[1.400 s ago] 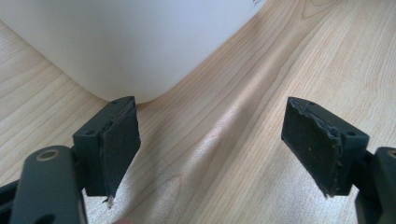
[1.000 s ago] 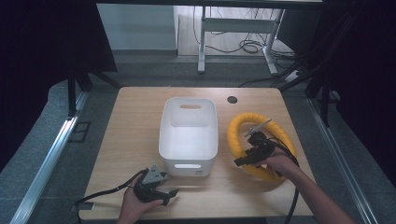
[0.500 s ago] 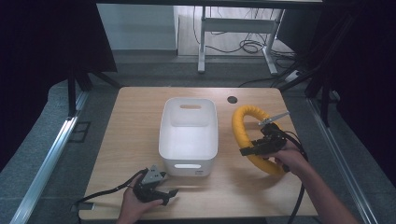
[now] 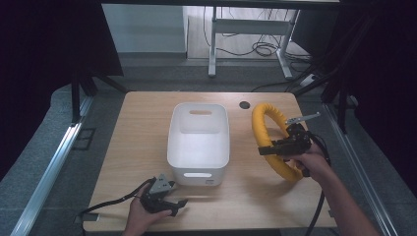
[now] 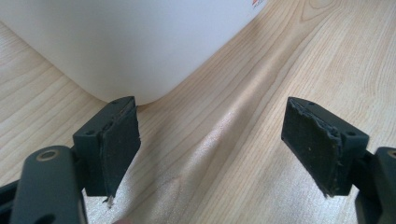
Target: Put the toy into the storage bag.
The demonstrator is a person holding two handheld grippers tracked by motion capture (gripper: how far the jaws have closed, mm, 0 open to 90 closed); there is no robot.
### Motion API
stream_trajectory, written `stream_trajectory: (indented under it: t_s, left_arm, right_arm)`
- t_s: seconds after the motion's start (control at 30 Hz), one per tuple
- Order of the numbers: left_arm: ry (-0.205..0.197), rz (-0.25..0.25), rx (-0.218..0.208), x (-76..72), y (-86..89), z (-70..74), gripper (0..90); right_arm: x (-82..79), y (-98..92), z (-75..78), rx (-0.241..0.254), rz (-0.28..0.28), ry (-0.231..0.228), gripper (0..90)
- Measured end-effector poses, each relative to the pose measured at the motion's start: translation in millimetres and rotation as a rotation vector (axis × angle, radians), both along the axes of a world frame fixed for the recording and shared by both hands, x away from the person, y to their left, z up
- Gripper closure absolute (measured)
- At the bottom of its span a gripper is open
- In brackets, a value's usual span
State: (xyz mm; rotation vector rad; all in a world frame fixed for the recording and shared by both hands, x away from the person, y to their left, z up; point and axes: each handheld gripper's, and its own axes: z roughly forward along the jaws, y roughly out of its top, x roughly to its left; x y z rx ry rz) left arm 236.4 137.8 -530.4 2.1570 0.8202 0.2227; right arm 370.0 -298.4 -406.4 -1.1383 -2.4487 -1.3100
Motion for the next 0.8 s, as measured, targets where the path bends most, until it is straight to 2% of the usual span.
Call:
stream_trajectory:
  t_s: [0.27, 0.6, 0.8]
  left_arm:
    - [-0.002, 0.001, 0.0, -0.2, 0.3, 0.4, 19.5]
    - [-0.004, 0.001, 0.0, -0.1, 0.5, 0.6, 19.5]
    - [-0.004, 0.001, 0.002, 0.0, 0.8, 1.0, 19.5]
  right_arm:
    - [2.5, -10.2, 6.1, 0.059, -0.033, -0.02, 48.7]
    - [3.1, -17.9, 13.2, 0.091, -0.062, -0.047, 48.8]
    - [2.8, -21.2, 21.0, 0.126, -0.076, -0.084, 48.8]
